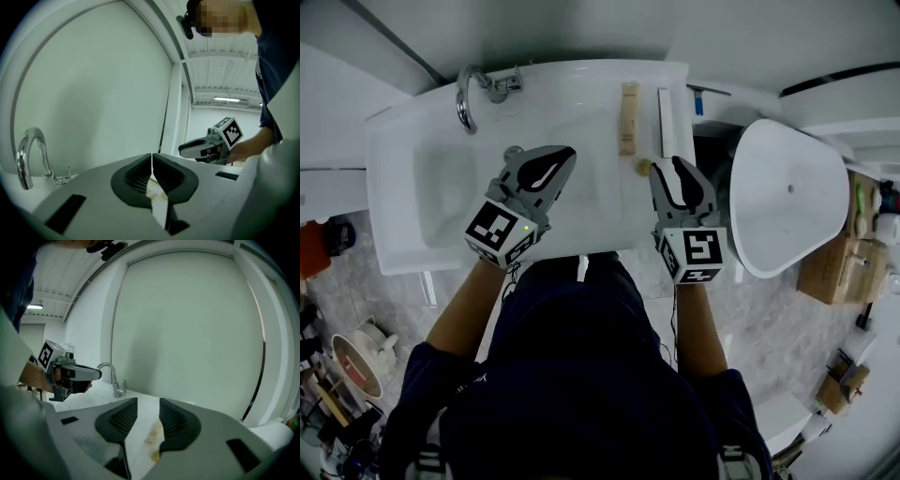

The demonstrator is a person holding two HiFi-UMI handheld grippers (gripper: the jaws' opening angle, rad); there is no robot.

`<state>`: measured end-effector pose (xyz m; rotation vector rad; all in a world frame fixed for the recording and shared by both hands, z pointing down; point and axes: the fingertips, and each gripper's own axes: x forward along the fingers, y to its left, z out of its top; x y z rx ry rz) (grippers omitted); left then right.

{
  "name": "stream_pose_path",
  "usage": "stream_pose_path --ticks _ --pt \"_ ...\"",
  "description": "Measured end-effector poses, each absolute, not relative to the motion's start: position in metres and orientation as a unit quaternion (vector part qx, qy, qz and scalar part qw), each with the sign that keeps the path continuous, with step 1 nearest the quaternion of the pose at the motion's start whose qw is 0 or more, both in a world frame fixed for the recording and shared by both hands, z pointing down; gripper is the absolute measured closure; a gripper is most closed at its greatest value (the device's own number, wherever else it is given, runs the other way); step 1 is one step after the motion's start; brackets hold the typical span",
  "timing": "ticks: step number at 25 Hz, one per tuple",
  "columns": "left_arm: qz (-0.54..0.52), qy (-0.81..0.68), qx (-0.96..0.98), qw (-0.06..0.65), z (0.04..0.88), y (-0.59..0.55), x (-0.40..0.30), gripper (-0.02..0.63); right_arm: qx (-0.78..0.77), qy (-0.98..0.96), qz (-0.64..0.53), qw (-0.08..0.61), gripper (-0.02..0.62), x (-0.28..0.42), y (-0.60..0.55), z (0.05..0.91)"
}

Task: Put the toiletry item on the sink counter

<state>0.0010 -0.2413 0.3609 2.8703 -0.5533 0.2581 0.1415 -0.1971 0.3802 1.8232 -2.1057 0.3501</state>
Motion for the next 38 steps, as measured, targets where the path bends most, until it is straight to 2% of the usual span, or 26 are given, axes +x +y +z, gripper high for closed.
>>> stream_pose_path --ticks 28,38 --pt "0.055 -0.164 0.981 0.091 0.327 -0.237 -0.003 0.572 0.646 -0.746 0.076 0.14 0.541 0.113 -0.196 0.329" --pt "0.05 -0.157 0.982 0.087 0.322 -0.235 -0.004 0.572 0.643 -0.75 0.07 0.137 0.558 0.105 -0.194 0.322"
